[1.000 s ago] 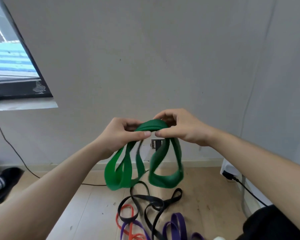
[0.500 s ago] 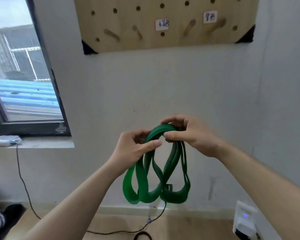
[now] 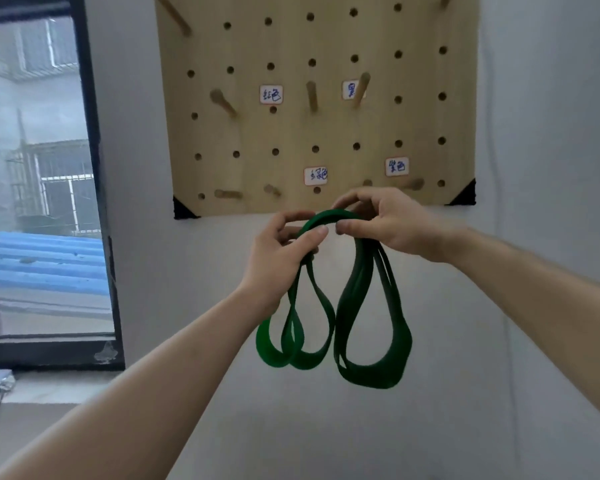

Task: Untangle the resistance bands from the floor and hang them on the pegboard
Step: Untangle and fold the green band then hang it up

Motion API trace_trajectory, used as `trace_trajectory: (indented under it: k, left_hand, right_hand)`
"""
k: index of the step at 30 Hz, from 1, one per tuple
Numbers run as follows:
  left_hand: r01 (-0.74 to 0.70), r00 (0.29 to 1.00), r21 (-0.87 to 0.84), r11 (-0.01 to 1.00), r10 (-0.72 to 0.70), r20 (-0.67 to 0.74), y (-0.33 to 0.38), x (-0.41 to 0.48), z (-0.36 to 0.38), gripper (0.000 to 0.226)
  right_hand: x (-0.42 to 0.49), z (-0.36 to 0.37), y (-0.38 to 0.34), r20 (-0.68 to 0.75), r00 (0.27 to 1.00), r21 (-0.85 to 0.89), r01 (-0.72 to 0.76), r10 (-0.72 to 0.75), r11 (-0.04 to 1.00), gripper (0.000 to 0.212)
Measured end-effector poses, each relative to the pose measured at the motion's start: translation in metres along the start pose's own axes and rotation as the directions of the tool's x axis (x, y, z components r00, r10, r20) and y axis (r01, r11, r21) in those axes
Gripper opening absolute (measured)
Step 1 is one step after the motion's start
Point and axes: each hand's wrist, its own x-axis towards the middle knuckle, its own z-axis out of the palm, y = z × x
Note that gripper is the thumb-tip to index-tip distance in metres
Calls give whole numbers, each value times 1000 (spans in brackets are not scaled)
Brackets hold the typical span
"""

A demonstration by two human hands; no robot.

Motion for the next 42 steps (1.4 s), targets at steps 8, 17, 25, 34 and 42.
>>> trace_trajectory:
  k: [8,17,25,34,42]
  left_hand:
    - [-69,998,-83,994,70,8,29,72,32,24]
    - [-61,998,-40,997,60,-31,1,123,59,28]
    - [-159,987,214,964,156,32,-22,143,67,24]
    - [-561,807,493,665,572,146,-36,134,56,31]
    - [-452,879,581,677,448,161,-21,141,56,30]
  right_hand:
    - [44,-78,-17,118,979,-277,-127,165,952,39]
    - [89,-90,28,23,994,-264,-99,109,959,29]
    - [101,-82,70,-113,992,-433,3,-58,901,32]
    - [89,-79,74,-125,960,-527,150,-250,836,41]
    - [95,-75,65,-194,966,-801,-55,-172,596,31]
